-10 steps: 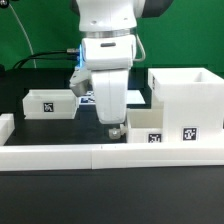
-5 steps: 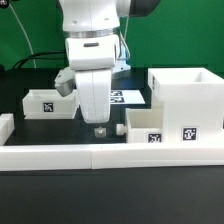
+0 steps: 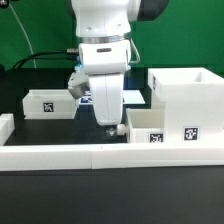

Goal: Assemble drawer

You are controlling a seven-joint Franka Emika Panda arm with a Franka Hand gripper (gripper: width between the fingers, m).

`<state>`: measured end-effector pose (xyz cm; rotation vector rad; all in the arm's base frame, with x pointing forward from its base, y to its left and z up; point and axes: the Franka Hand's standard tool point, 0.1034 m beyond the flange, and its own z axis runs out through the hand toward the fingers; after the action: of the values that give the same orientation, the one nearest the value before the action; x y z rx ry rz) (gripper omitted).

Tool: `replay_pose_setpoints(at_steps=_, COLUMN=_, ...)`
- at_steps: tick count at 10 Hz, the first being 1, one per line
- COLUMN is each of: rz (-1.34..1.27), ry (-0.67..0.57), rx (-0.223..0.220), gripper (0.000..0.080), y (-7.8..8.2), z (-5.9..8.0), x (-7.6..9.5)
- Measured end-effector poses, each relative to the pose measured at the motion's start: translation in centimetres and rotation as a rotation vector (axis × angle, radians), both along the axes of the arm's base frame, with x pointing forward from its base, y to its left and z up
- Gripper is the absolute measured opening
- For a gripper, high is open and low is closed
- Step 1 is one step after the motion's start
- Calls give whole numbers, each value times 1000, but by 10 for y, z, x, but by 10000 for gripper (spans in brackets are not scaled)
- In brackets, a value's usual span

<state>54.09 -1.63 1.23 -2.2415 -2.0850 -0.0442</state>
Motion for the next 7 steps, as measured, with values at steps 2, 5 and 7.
replay_pose_setpoints(at_steps=2, rz=-11, ry=-4, rx=-6, gripper=649, y=1, z=0, x=1)
replay_pose_setpoints(at_steps=5, rz=-42, ry=-12, rx=-7, gripper=649, y=1, z=1, x=3)
replay_pose_setpoints(at_steps=7, rz=-42, ry=-11, rx=-7, gripper=649, y=1, z=1, x=3)
